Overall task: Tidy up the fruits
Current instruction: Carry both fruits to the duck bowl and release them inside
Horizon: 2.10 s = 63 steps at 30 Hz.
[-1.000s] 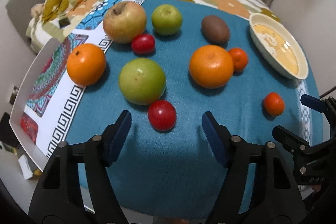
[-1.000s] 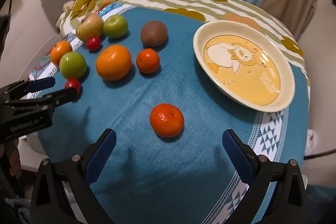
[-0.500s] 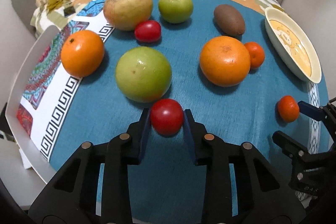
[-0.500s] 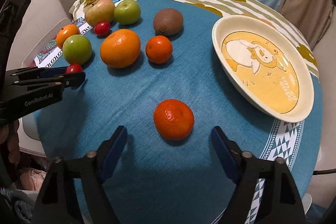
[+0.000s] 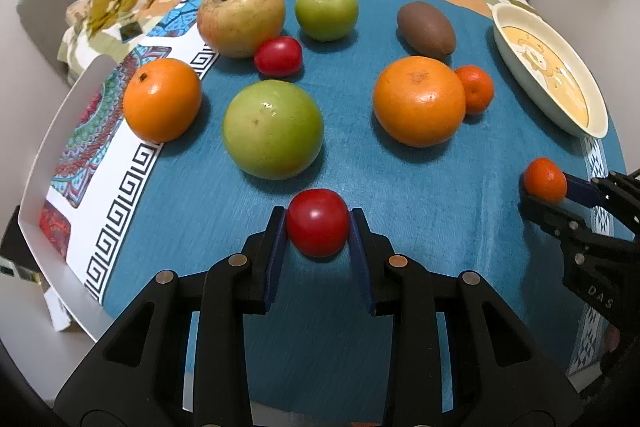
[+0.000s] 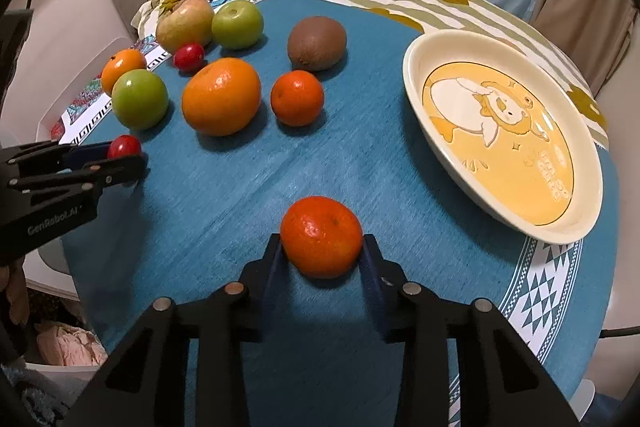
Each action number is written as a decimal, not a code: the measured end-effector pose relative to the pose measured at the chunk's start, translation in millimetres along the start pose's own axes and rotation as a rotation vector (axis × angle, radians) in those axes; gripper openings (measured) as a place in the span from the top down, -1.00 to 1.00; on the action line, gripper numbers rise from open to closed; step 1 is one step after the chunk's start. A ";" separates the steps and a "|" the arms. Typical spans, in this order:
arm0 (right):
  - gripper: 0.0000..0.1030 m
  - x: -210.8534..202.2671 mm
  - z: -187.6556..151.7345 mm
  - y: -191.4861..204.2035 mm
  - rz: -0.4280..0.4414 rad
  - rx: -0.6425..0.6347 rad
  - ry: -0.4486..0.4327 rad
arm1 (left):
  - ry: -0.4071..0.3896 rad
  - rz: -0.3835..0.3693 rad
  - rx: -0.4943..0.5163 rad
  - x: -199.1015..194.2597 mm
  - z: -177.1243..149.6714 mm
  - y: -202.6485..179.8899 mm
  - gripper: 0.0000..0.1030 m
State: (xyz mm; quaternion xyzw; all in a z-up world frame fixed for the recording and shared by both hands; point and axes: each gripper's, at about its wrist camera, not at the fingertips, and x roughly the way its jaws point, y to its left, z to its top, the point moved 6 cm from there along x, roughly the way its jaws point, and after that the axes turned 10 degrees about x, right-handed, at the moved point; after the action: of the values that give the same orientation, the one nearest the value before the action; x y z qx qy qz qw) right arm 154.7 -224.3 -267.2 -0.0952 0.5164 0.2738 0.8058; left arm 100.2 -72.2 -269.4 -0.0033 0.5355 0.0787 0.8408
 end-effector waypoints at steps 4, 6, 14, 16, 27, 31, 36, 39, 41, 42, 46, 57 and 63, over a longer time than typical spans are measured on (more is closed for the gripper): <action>0.33 -7.4 3.7 -0.3 0.006 0.010 -0.020 | -0.019 -0.002 0.007 -9.9 3.5 -3.2 0.31; 0.33 -13.6 6.4 -1.0 0.013 0.017 -0.033 | -0.028 -0.003 0.008 -15.2 6.6 -4.5 0.31; 0.33 -46.8 25.7 -12.4 0.014 0.060 -0.113 | -0.109 -0.015 0.052 -50.0 39.2 -15.6 0.31; 0.33 -55.5 31.8 -19.3 0.004 0.078 -0.131 | -0.136 -0.034 0.066 -58.9 51.3 -21.1 0.31; 0.33 -84.3 64.0 -73.8 -0.084 0.253 -0.211 | -0.231 -0.182 0.233 -69.1 139.4 -73.4 0.31; 0.33 -88.4 69.2 -97.3 -0.118 0.367 -0.208 | -0.237 -0.255 0.318 -58.3 172.5 -100.9 0.31; 0.33 -86.1 72.4 -120.7 -0.160 0.473 -0.216 | -0.226 -0.331 0.422 -36.2 203.8 -138.7 0.31; 0.33 -81.4 73.5 -133.8 -0.177 0.539 -0.218 | -0.196 -0.371 0.476 -16.0 217.5 -161.7 0.31; 0.33 -76.8 75.2 -142.5 -0.190 0.577 -0.220 | -0.175 -0.393 0.515 0.7 227.3 -177.4 0.31; 0.33 -74.5 76.2 -144.4 -0.196 0.589 -0.219 | -0.168 -0.399 0.526 5.7 229.2 -182.6 0.31; 0.33 -66.5 77.2 -155.7 -0.217 0.648 -0.218 | -0.131 -0.437 0.588 33.0 236.1 -205.8 0.31; 0.33 -62.6 66.0 -174.8 -0.256 0.741 -0.217 | -0.096 -0.447 0.706 62.8 241.2 -238.1 0.31; 0.33 -65.3 63.7 -177.5 -0.256 0.751 -0.225 | -0.110 -0.419 0.714 58.0 248.1 -232.7 -0.96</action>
State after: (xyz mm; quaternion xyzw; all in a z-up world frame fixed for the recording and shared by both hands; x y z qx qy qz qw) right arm 279.5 -366.6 -203.8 0.1724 0.4730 -0.0273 0.8636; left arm 379.2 -272.3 -234.1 0.1839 0.4712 -0.2846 0.8144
